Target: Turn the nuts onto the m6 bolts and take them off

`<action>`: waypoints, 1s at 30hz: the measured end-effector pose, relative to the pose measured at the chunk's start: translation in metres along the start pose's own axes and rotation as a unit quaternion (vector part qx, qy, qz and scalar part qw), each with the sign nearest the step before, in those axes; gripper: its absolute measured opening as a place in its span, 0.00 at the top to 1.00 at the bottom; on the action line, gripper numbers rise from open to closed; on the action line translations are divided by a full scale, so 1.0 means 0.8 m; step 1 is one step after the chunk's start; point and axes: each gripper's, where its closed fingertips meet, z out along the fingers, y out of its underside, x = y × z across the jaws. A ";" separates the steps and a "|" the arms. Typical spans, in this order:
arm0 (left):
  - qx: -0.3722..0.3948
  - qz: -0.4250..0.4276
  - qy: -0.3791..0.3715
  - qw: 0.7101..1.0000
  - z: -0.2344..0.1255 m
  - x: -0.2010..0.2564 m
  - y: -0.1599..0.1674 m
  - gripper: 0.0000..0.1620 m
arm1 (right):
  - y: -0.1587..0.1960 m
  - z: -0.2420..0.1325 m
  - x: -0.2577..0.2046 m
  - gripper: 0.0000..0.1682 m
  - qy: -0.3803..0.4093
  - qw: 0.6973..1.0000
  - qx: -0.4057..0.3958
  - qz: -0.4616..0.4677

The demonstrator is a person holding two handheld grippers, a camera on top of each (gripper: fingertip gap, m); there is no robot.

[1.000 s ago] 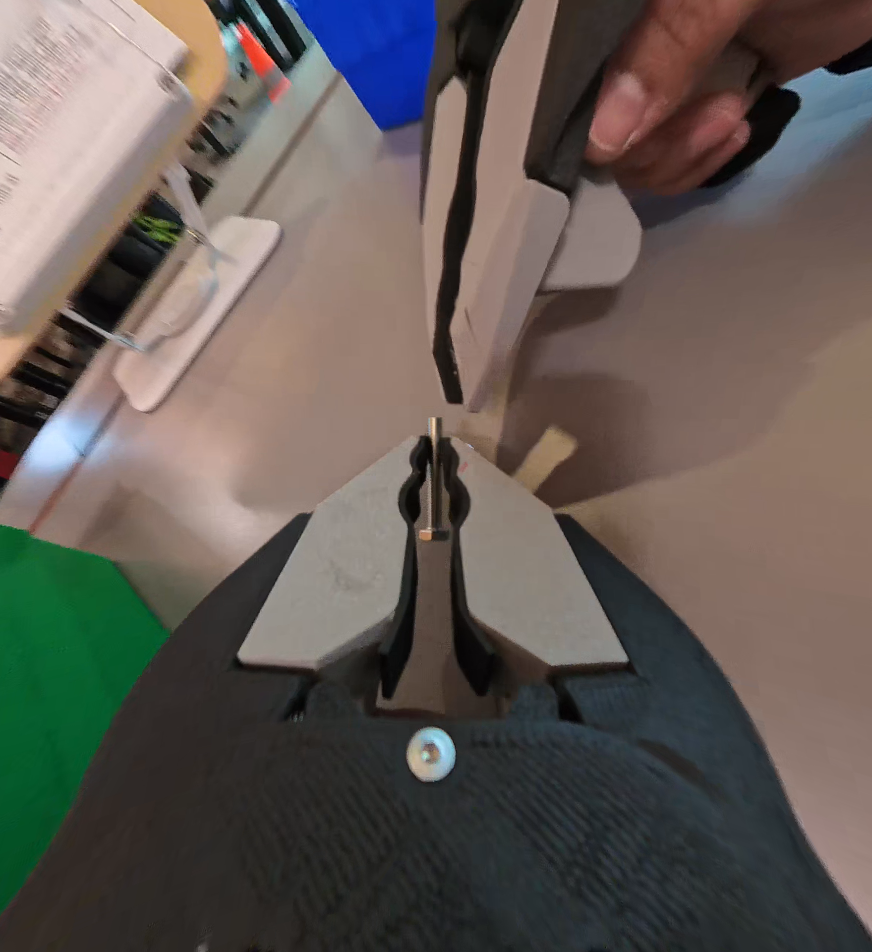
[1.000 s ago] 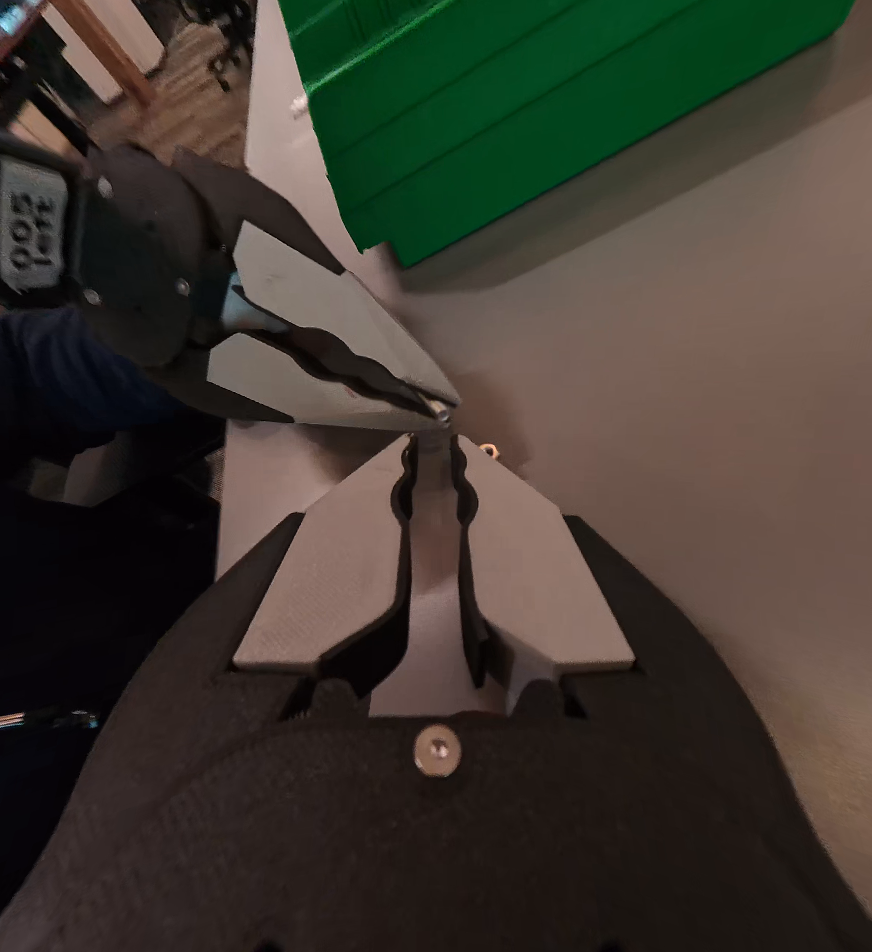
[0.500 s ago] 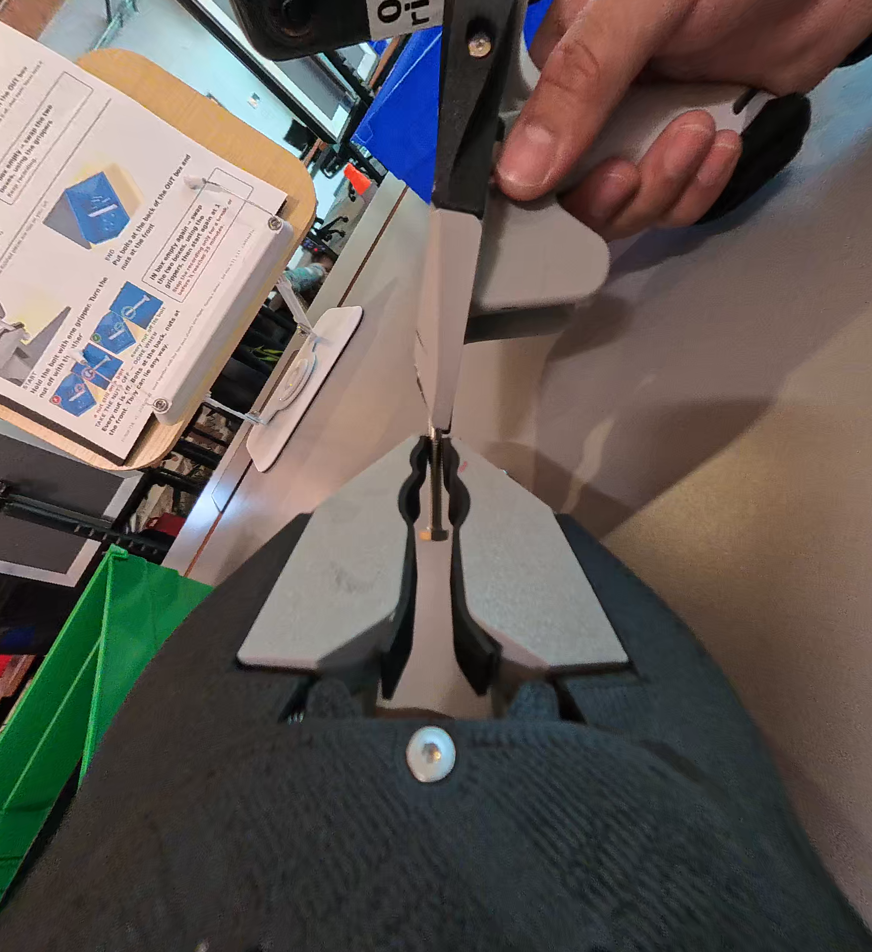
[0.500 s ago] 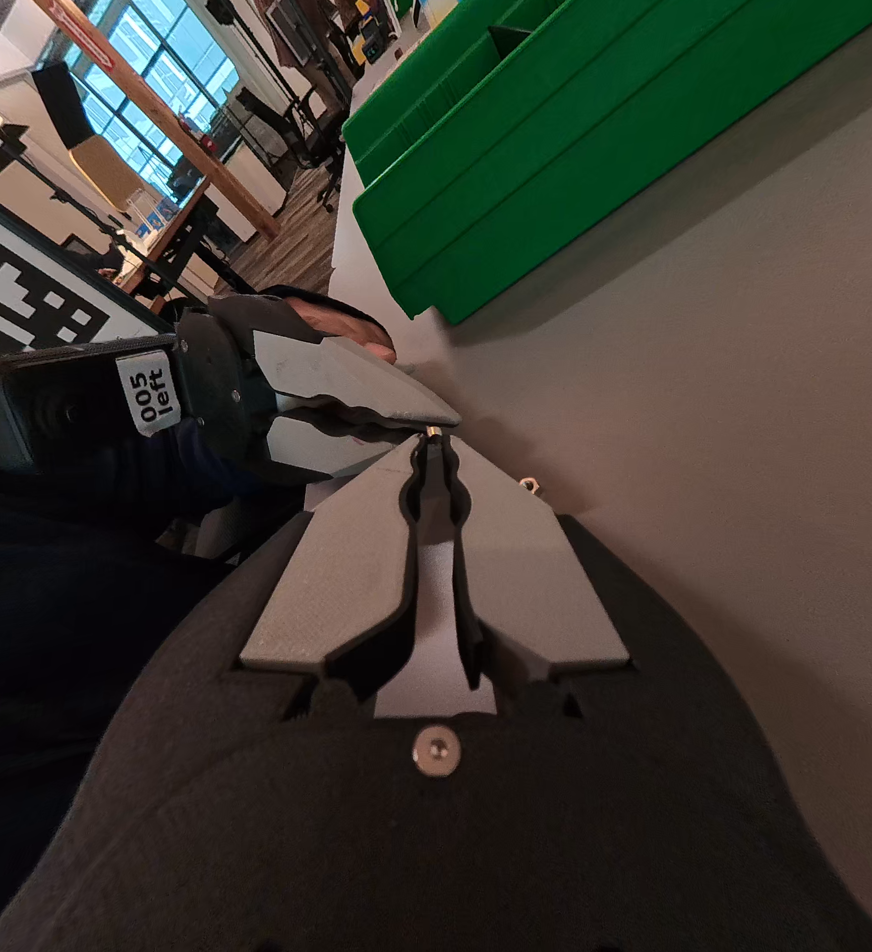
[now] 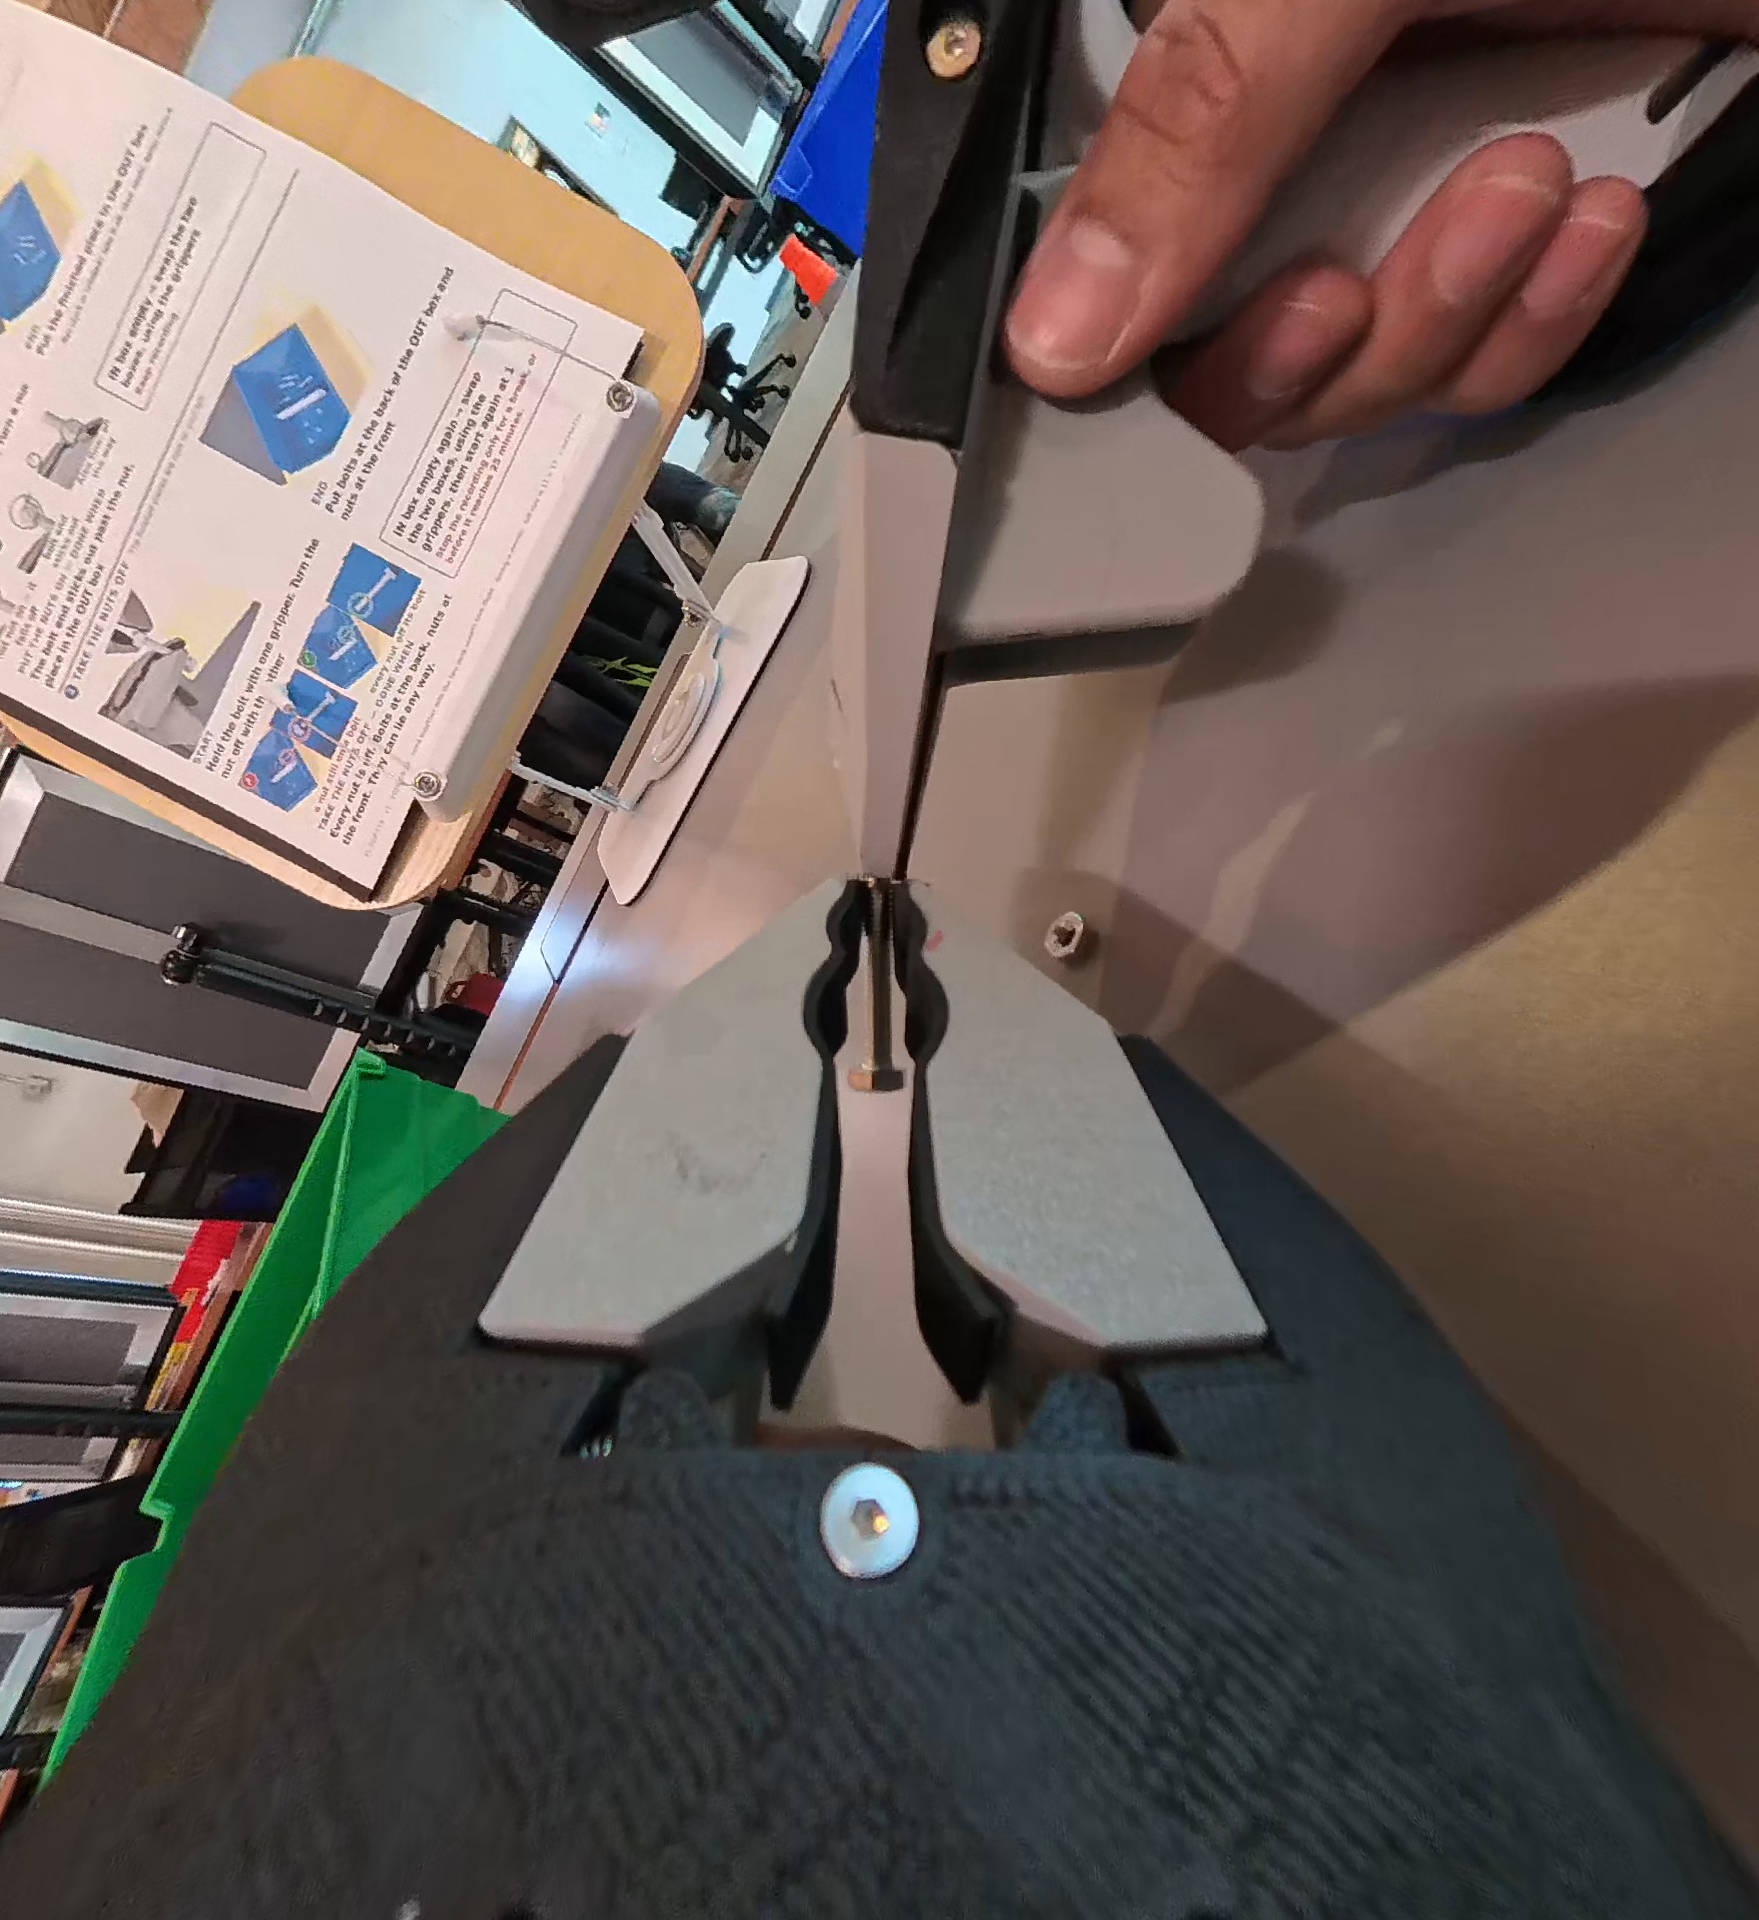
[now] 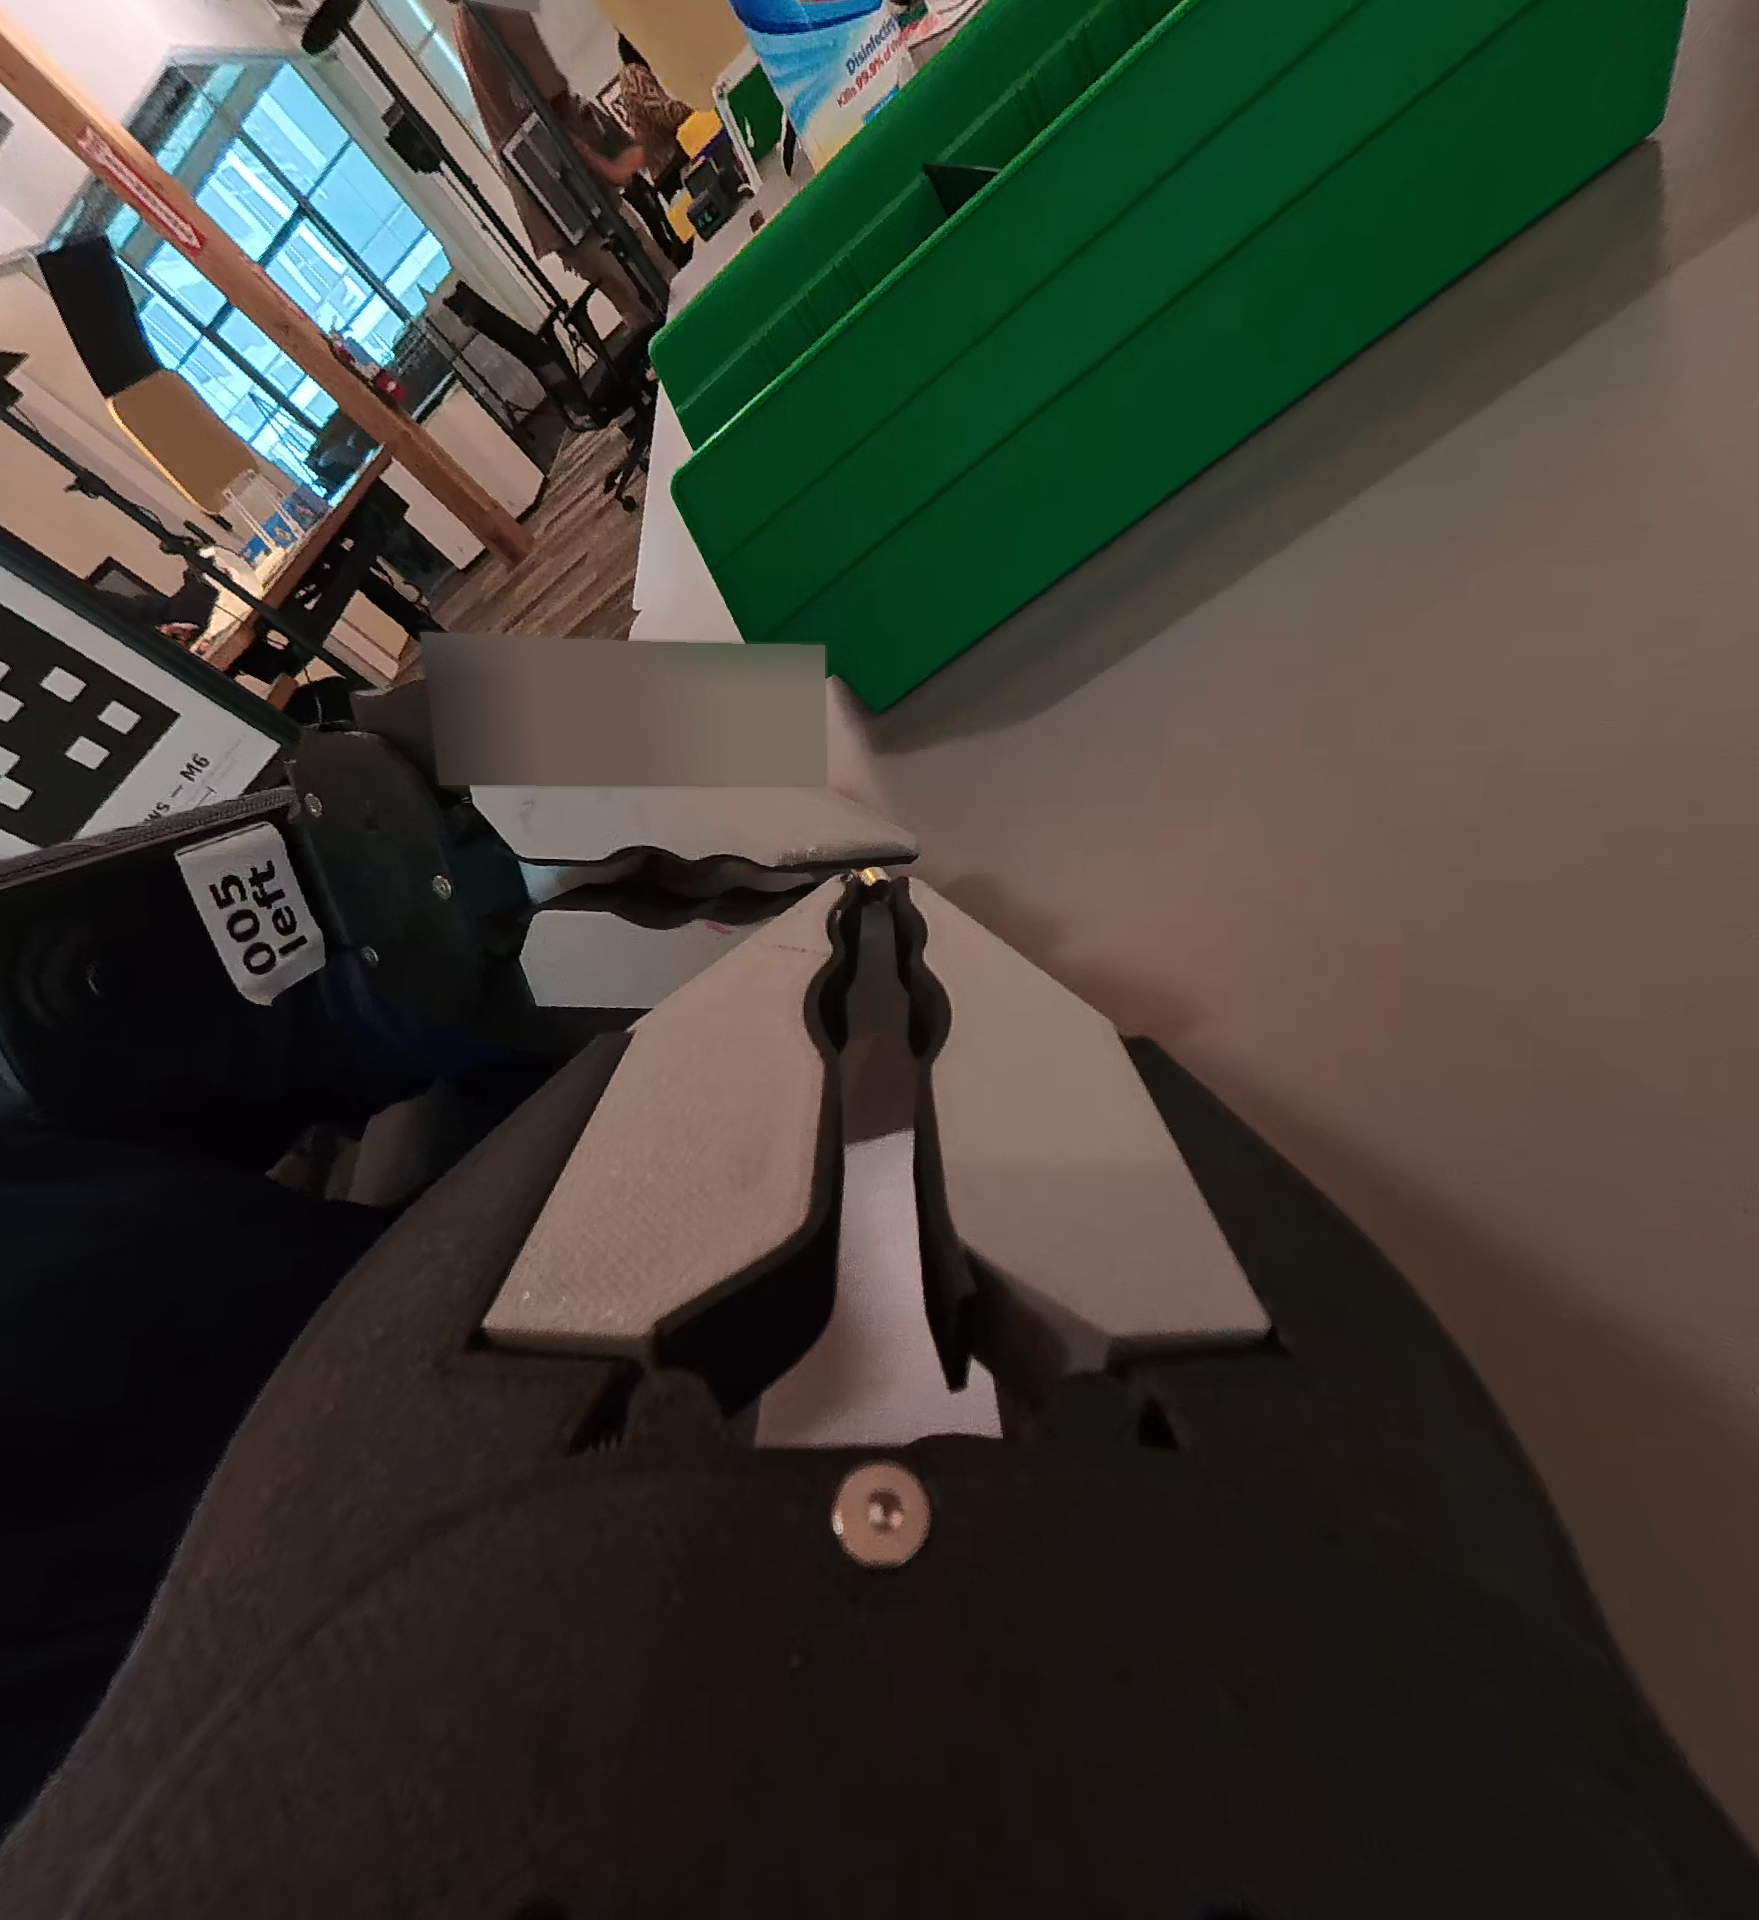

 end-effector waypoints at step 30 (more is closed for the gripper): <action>-0.025 -0.048 0.026 0.998 0.004 0.004 0.018 0.99 | -0.003 -0.005 -0.005 0.99 0.032 0.998 -0.004 -0.055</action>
